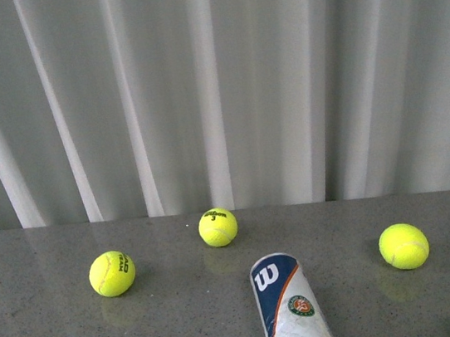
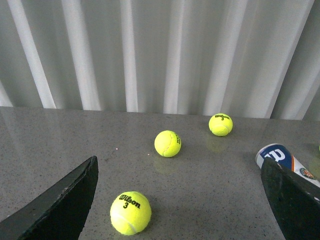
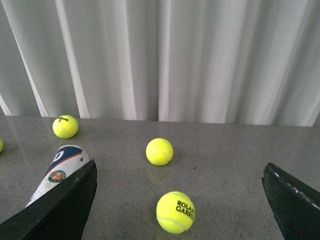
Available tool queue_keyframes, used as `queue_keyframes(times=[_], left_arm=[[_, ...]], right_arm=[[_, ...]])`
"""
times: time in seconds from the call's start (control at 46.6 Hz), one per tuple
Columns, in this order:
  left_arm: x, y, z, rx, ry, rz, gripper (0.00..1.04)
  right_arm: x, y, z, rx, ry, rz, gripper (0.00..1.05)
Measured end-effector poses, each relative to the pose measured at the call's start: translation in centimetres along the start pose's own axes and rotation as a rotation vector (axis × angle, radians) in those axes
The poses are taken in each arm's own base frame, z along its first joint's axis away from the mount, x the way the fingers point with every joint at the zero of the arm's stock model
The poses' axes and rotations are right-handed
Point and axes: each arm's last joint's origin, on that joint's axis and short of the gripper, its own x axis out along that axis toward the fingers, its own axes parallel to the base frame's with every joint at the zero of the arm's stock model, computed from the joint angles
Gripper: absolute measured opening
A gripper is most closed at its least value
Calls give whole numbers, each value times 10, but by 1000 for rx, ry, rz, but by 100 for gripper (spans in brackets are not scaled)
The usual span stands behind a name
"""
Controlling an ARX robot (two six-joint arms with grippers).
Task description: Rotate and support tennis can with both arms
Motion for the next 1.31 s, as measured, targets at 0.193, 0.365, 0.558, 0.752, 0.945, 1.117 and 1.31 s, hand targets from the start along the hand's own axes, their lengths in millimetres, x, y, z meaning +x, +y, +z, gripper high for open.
queue_keyframes(times=[0.193, 0.365, 0.558, 0.752, 0.945, 1.117, 1.31], left_arm=[[0, 0, 0, 0, 0, 0, 98], [0, 0, 0, 0, 0, 0, 98], [0, 0, 0, 0, 0, 0, 98], [0, 0, 0, 0, 0, 0, 98], [0, 0, 0, 0, 0, 0, 98], [0, 0, 0, 0, 0, 0, 98], [0, 0, 0, 0, 0, 0, 98]], right_arm=[[0, 0, 0, 0, 0, 0, 98], [0, 0, 0, 0, 0, 0, 98], [0, 0, 0, 0, 0, 0, 98], [0, 0, 0, 0, 0, 0, 98], [0, 0, 0, 0, 0, 0, 98], [0, 0, 0, 0, 0, 0, 98], [0, 0, -1, 17, 35, 20, 98]])
